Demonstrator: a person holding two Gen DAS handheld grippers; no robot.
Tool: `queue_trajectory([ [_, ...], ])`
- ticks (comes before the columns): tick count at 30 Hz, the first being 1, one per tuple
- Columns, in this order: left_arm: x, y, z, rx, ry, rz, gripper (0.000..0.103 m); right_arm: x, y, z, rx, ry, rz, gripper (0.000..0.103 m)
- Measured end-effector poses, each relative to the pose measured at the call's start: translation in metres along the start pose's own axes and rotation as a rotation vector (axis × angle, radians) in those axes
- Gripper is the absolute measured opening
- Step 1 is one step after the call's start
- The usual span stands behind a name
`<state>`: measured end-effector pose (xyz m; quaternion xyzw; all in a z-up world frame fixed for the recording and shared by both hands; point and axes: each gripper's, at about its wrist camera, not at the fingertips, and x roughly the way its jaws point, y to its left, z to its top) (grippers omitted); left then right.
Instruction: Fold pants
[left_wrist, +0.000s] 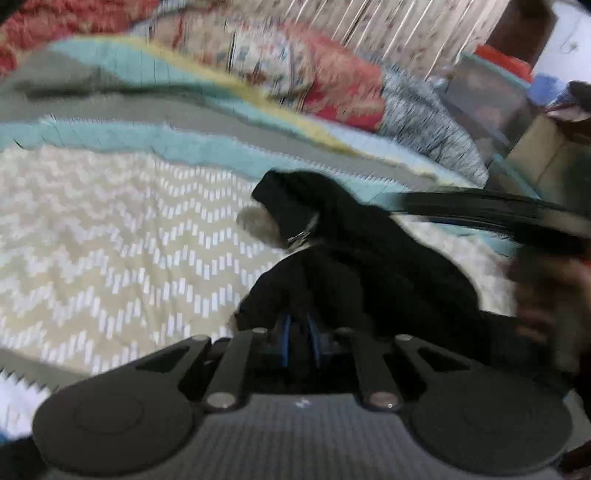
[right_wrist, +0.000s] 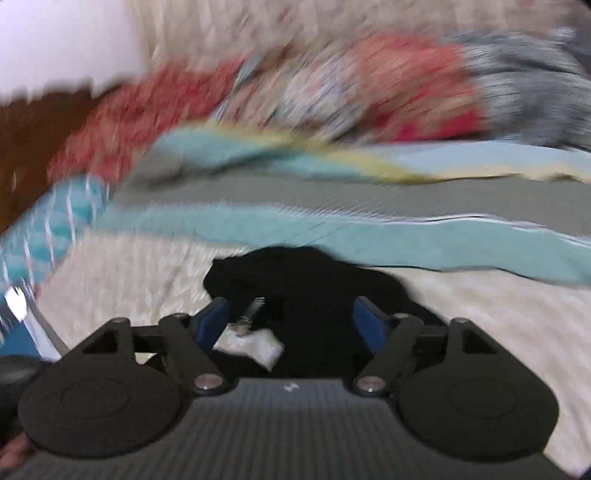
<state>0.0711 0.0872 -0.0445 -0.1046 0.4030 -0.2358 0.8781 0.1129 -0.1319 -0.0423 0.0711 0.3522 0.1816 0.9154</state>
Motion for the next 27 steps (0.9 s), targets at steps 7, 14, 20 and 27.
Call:
queue_trajectory([
  [7,-0.093,0.029,-0.011,-0.150,-0.185,0.000,0.009,0.071,-0.013,0.016,0.065,0.082,-0.171,0.010],
  [14,-0.133,0.051,-0.034,-0.202,-0.252,0.014,0.009,-0.162,-0.151,0.004,0.562,-0.457,-0.138,0.010],
  [20,-0.131,0.047,-0.070,-0.190,-0.182,0.023,0.010,-0.290,-0.217,-0.114,0.762,-0.507,-0.448,0.011],
  [27,-0.144,0.029,-0.084,-0.104,-0.144,0.016,0.034,-0.289,-0.213,-0.216,1.021,-0.355,-0.532,0.016],
])
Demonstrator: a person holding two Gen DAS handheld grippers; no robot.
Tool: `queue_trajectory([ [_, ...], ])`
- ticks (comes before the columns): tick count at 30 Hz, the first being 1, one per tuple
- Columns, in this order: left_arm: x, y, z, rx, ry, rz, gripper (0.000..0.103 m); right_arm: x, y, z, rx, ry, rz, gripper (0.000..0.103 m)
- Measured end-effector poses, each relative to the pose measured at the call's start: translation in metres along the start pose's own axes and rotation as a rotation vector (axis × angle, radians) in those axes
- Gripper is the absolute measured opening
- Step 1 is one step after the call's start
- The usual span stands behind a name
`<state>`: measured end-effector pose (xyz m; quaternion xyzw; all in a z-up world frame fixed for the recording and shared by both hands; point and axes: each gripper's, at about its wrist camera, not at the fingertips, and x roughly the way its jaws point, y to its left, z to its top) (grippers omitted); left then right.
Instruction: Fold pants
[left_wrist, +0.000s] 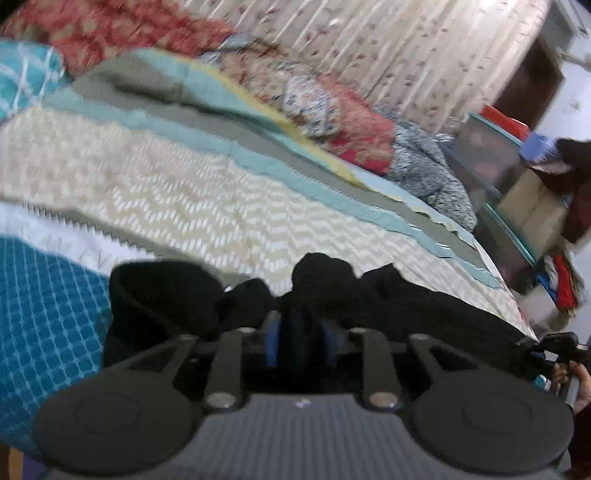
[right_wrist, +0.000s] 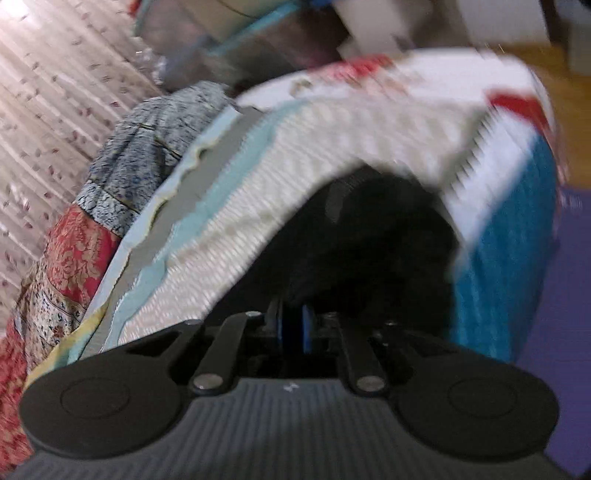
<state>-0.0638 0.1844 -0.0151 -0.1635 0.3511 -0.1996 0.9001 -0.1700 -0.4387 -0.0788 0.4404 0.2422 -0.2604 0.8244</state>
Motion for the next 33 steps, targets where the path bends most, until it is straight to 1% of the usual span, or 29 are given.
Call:
queue_trajectory([
  [1,-0.009,-0.003,0.003,0.017,-0.032,0.007,0.044,-0.002,-0.005,-0.004,0.014,-0.001,0.006,0.022],
  [2,-0.017,-0.004,0.005,0.025,-0.063,0.013,0.052,-0.007,-0.009,-0.007,0.017,-0.004,0.018,0.025],
  [3,-0.026,-0.002,0.011,0.024,-0.100,0.017,0.053,-0.016,-0.008,-0.008,0.015,-0.005,0.025,0.032],
  [4,-0.031,0.000,0.016,0.012,-0.121,0.014,0.055,-0.022,-0.010,-0.008,0.010,-0.004,0.030,0.035],
  [5,-0.034,0.004,0.022,-0.011,-0.130,0.012,0.058,-0.026,-0.008,-0.007,0.007,-0.004,0.037,0.035],
  [6,-0.033,0.007,0.028,-0.034,-0.129,0.015,0.059,-0.012,0.006,-0.004,0.008,-0.006,0.043,0.035],
  [7,-0.030,0.009,0.034,-0.047,-0.118,0.011,0.060,-0.008,0.013,-0.005,0.010,-0.009,0.055,0.037],
  [8,-0.024,0.008,0.039,-0.039,-0.105,-0.003,0.066,-0.012,0.014,-0.006,0.013,-0.011,0.067,0.038],
  [9,-0.017,0.005,0.043,-0.017,-0.093,-0.010,0.071,-0.005,0.018,-0.004,0.013,-0.011,0.072,0.040],
  [10,-0.009,0.001,0.046,0.006,-0.080,-0.008,0.083,-0.005,0.018,-0.005,0.010,-0.010,0.076,0.041],
  [11,0.002,-0.002,0.049,0.026,-0.060,-0.005,0.087,-0.004,0.019,-0.006,0.005,-0.006,0.079,0.041],
  [12,0.016,-0.004,0.053,0.036,-0.026,-0.008,0.087,-0.002,0.020,-0.007,0.003,0.000,0.082,0.042],
  [13,0.034,-0.006,0.056,0.031,0.028,-0.014,0.083,-0.001,0.020,-0.009,0.001,0.005,0.086,0.042],
  [15,0.063,-0.012,0.055,0.032,0.136,-0.023,0.037,-0.002,0.021,-0.011,-0.006,0.007,0.084,0.042],
  [16,0.072,-0.019,0.052,0.069,0.175,-0.027,0.008,-0.005,0.020,-0.011,-0.014,-0.003,0.074,0.042],
  [17,0.074,-0.028,0.048,0.125,0.171,-0.013,0.006,-0.009,0.019,-0.009,-0.019,-0.027,0.062,0.042],
  [19,0.057,-0.044,0.043,0.242,0.049,0.025,0.006,-0.021,0.012,-0.002,-0.015,-0.105,0.044,0.042],
  [20,0.044,-0.045,0.046,0.249,-0.009,0.018,0.006,-0.028,0.006,0.005,-0.006,-0.153,0.033,0.042],
  [22,0.019,-0.033,0.059,0.163,-0.099,-0.026,0.006,-0.041,-0.006,0.019,0.020,-0.228,0.008,0.042],
  [23,0.010,-0.027,0.064,0.123,-0.130,-0.033,0.006,-0.045,-0.014,0.027,0.038,-0.255,-0.002,0.042],
  [24,0.002,-0.022,0.067,0.095,-0.157,-0.026,0.006,-0.047,-0.020,0.032,0.048,-0.262,-0.008,0.042],
  [25,-0.004,-0.018,0.070,0.079,-0.175,-0.016,0.006,-0.046,-0.025,0.037,0.060,-0.257,-0.013,0.042],
  [27,-0.010,-0.014,0.073,0.060,-0.185,-0.010,0.006,-0.038,-0.033,0.039,0.083,-0.223,-0.009,0.042],
  [30,-0.005,-0.016,0.073,0.044,-0.161,0.002,0.007,-0.019,-0.035,0.032,0.119,-0.146,0.053,0.042],
  [31,-0.002,-0.017,0.072,0.042,-0.148,0.004,0.007,-0.012,-0.033,0.029,0.119,-0.123,0.061,0.042],
  [33,0.000,-0.016,0.073,0.036,-0.139,0.010,0.007,0.003,-0.026,0.025,0.102,-0.084,0.050,0.042],
])
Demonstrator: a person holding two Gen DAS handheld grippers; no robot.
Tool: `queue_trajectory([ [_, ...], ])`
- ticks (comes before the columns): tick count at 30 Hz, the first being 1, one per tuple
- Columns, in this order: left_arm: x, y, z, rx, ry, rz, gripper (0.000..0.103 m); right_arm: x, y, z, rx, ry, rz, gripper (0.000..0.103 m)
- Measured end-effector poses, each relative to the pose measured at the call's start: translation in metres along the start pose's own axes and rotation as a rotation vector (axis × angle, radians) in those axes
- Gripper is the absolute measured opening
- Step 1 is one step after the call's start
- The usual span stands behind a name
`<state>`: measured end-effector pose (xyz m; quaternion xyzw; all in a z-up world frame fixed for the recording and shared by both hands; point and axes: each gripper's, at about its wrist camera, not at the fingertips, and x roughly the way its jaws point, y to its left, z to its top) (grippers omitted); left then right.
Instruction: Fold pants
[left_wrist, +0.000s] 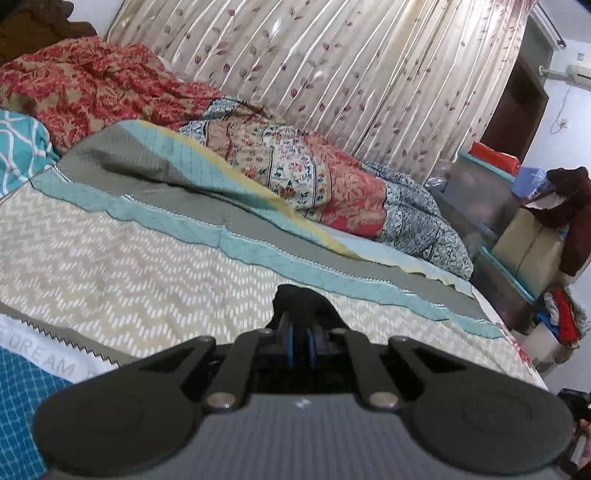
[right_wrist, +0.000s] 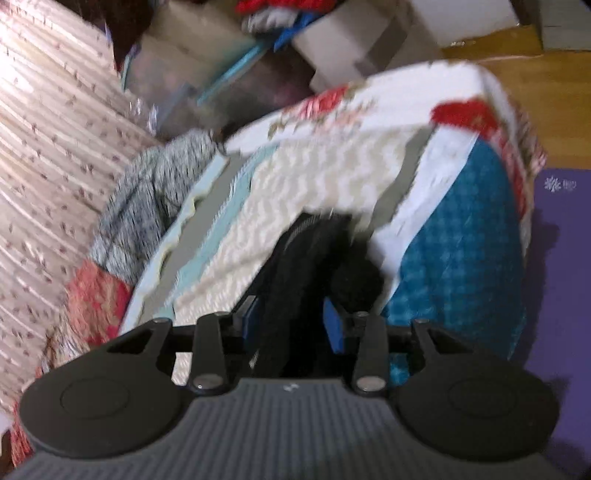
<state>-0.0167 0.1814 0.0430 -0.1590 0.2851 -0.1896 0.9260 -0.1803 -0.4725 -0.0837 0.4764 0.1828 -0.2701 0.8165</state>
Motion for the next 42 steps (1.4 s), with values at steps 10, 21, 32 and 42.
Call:
queue_trajectory([
  [10,0.015,0.028,0.025,-0.123,-0.007,0.005,0.007,0.011,0.023,0.018,-0.007,-0.078,0.042,0.006],
  [21,0.128,0.052,0.096,-0.239,-0.091,0.107,0.010,0.133,0.183,0.084,-0.165,-0.063,0.163,0.007],
  [32,0.109,0.116,0.057,-0.357,-0.009,0.315,0.036,0.159,0.182,-0.002,-0.393,0.182,0.153,0.040],
  [42,-0.009,0.151,-0.018,-0.483,0.064,0.269,0.080,0.064,0.082,-0.013,-0.317,0.114,0.073,0.040],
])
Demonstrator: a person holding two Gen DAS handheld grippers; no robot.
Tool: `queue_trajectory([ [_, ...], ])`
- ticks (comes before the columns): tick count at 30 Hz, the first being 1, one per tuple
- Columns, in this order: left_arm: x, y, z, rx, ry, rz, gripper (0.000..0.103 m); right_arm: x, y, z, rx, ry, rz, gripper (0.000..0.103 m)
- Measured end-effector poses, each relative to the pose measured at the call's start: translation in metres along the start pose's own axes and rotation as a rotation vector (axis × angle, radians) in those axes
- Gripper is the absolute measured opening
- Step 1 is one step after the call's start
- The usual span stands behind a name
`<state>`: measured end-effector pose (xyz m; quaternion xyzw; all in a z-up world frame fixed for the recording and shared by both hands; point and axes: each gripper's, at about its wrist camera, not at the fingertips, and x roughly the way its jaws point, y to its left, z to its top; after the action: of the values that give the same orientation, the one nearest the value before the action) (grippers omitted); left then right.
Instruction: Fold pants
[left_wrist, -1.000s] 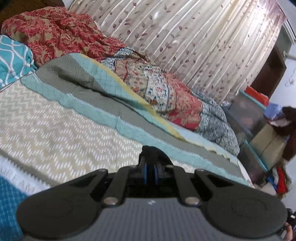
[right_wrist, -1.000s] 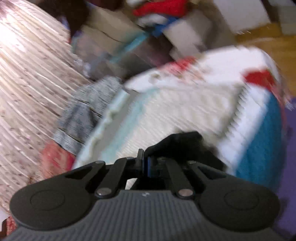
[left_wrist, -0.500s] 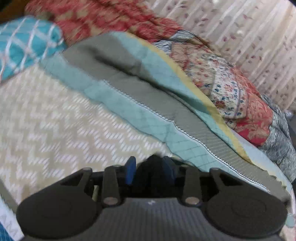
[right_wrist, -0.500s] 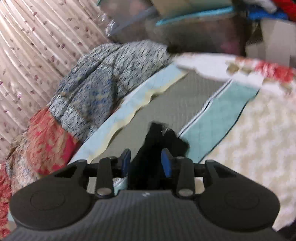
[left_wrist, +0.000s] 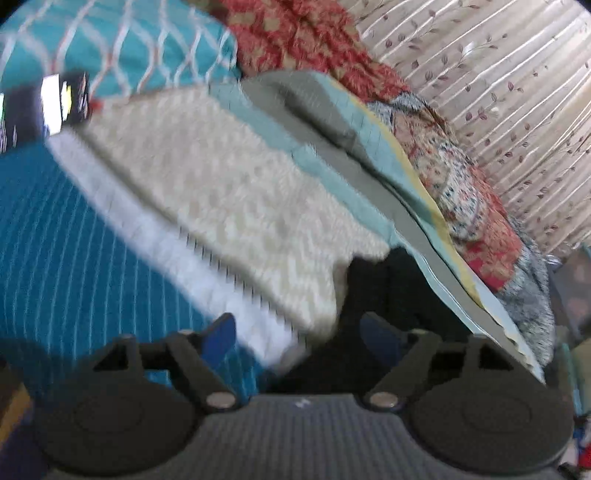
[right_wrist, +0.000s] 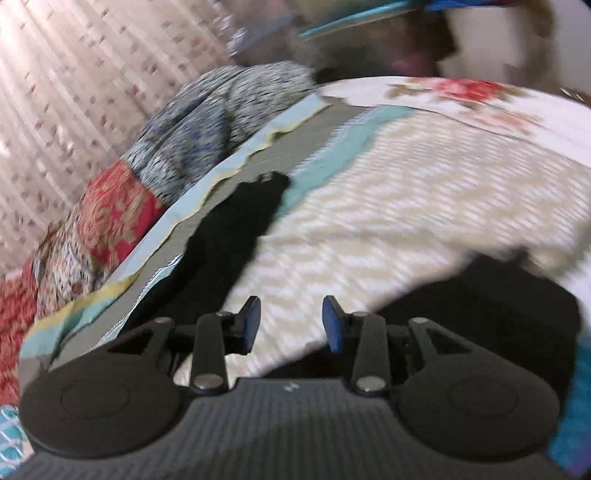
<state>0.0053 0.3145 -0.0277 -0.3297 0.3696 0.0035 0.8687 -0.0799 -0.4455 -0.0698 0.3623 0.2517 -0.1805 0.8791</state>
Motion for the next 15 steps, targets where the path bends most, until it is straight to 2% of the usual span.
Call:
queue_trajectory([
  [3,0.015,0.011,-0.014,-0.045,0.085,-0.027,0.083,-0.014,-0.010,-0.010,0.041,0.008,-0.006,0.040],
  [5,0.031,0.014,-0.023,-0.099,0.134,-0.088,0.085,-0.018,-0.009,-0.018,0.060,0.021,0.000,0.040],
  [6,0.039,0.013,-0.029,-0.128,0.158,-0.109,0.080,-0.020,-0.008,-0.023,0.063,0.038,0.005,0.040],
  [7,0.047,0.009,-0.035,-0.137,0.180,-0.125,0.045,-0.019,-0.004,-0.028,0.060,0.055,0.006,0.040],
  [8,0.051,-0.001,-0.040,-0.091,0.194,-0.133,0.018,-0.018,0.001,-0.032,0.051,0.069,0.008,0.040],
  [12,0.032,-0.060,-0.074,0.283,0.188,-0.220,0.016,-0.010,0.051,-0.045,-0.025,0.136,0.069,0.040],
  [13,0.024,-0.075,-0.088,0.388,0.178,-0.231,0.016,-0.005,0.078,-0.051,-0.077,0.169,0.097,0.040],
  [15,0.015,-0.099,-0.118,0.581,0.142,-0.203,0.016,0.003,0.136,-0.065,-0.210,0.226,0.176,0.040],
])
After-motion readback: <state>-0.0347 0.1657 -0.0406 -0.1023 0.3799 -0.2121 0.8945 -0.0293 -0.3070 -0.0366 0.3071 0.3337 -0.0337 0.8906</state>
